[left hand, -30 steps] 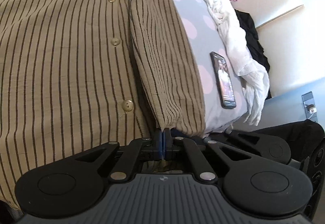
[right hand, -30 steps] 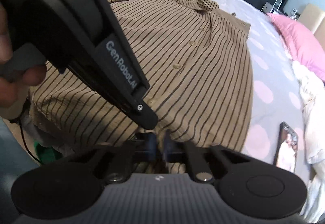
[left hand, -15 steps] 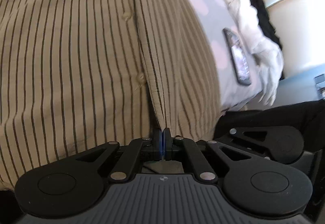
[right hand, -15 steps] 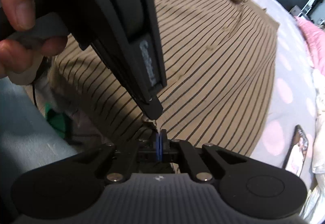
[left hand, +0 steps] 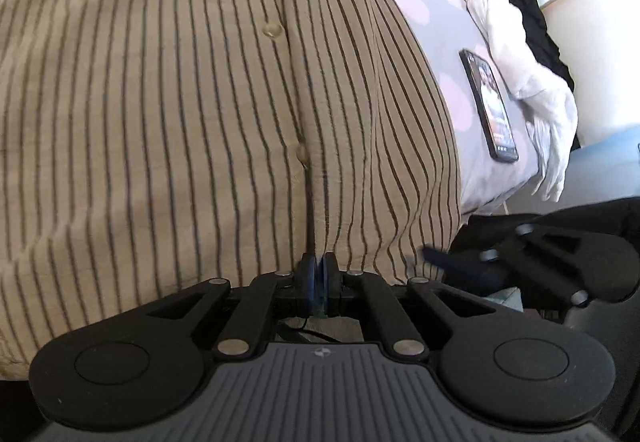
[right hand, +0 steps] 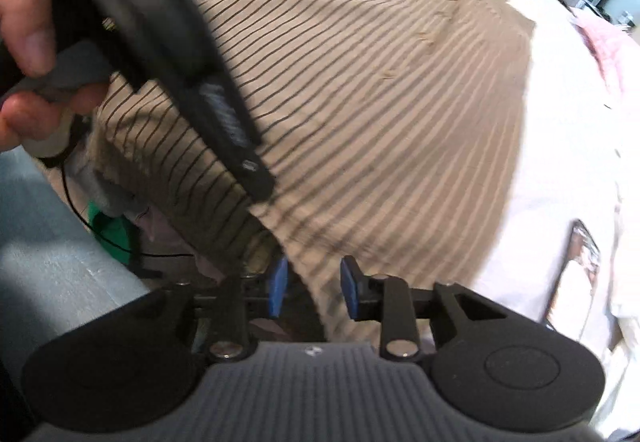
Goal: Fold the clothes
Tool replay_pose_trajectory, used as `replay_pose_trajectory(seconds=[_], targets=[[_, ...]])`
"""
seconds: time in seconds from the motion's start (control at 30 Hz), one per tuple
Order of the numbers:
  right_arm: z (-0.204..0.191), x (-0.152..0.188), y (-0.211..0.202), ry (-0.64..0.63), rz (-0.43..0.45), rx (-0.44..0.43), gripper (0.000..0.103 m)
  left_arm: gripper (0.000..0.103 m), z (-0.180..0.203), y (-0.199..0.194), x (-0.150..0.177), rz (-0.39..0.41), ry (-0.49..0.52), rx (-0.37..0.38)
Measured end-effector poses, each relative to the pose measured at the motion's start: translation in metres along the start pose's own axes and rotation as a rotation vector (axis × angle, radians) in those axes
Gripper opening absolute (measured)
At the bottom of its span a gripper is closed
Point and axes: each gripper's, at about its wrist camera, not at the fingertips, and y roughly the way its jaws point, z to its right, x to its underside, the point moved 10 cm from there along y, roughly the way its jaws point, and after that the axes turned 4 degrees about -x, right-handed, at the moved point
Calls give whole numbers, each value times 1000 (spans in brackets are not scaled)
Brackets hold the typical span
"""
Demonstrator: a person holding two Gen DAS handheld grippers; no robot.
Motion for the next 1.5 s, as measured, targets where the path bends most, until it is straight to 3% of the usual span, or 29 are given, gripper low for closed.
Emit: replay_pose_trajectory(seconds=[0.2,0.27,0.43,0.5,0.63,0.67,0.7,0.77,0.9,1.07,1.17,1.23,1.27,1.3,1.33,1.43,1.5], targets=[[69,6,-25,271,10,-10,34,4,2,-5,-7,19,2,12],[90,14,-27,404,0,-22,36,13,7,-5,-9,24,29,18],[115,30,-3,574,-71,-45,39,13,13,9,-8,11,62,16],[114,34,8,595,-97,-78,43,13,14,14,-6,2,57,25],[110,38,27,624,-118,-123,41,11,17,19,-6,-2,85,8],[109,38,28,628,-115,-129,37,6,18,21,-6,-4,89,5],[108,38,30,623,-117,-132,20,5,18,22,-6,-5,92,1],[102,38,31,594,-116,-135,1,1,19,23,-6,-8,85,14],[101,42,17,530,-135,-94,1,0,22,22,-1,-33,87,45],[98,48,25,509,-179,-90,1,0,16,31,2,-60,73,16],[100,49,19,501,-169,-57,9,2,17,21,3,-43,106,-20],[102,46,12,498,-143,-22,27,6,18,12,4,-27,130,-40],[103,43,7,498,-122,-6,46,15,18,6,5,-18,137,-44],[103,40,0,497,-95,-1,54,19,17,-1,5,-5,139,-48],[103,37,-6,498,-70,4,54,26,17,-7,4,9,141,-53],[98,31,-20,522,-24,-4,55,28,11,-25,-2,56,142,-87],[90,22,-26,524,8,-13,64,31,8,-37,-8,96,141,-112]])
